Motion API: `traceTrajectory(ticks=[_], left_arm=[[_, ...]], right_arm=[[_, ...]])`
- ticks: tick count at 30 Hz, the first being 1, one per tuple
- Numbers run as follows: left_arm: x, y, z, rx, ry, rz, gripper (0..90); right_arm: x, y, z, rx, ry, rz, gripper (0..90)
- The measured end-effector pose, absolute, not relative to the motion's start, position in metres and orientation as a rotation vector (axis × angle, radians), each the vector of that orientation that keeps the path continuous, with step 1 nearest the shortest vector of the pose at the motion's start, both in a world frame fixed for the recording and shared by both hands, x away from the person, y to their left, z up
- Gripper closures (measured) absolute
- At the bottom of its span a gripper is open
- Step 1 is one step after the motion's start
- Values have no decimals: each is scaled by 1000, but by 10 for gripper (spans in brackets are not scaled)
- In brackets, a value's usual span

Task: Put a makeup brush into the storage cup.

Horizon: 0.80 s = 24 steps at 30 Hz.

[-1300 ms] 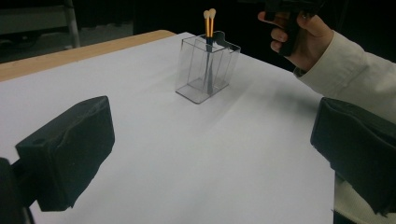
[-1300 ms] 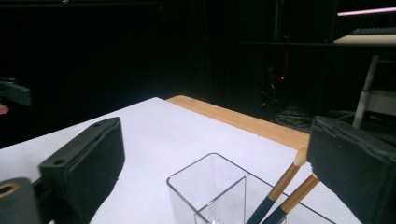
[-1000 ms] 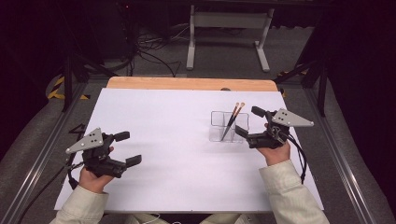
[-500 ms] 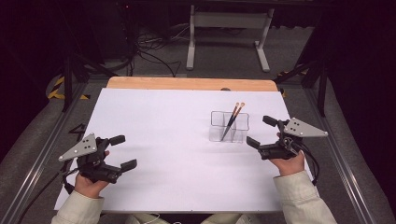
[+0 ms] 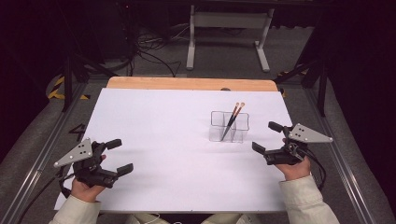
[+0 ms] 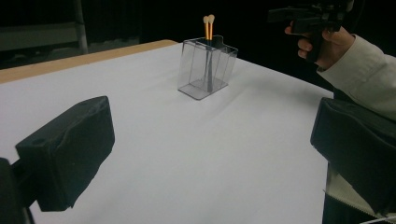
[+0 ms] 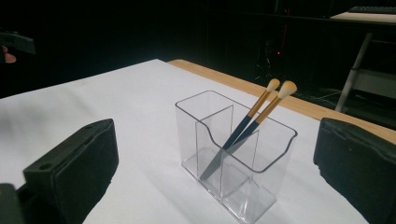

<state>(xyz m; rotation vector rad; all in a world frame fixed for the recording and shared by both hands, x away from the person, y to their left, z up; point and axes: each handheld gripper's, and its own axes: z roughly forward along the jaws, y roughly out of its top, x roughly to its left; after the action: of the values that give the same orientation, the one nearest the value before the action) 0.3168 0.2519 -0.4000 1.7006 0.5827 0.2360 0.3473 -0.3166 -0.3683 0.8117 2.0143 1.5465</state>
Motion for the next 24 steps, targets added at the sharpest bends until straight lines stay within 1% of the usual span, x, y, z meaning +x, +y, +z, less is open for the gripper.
traceTrajectory(ticks=[24], left_arm=[[316, 257, -414, 1686, 575, 237, 5]], right_arm=[[340, -326, -408, 829, 2072, 1542, 0]])
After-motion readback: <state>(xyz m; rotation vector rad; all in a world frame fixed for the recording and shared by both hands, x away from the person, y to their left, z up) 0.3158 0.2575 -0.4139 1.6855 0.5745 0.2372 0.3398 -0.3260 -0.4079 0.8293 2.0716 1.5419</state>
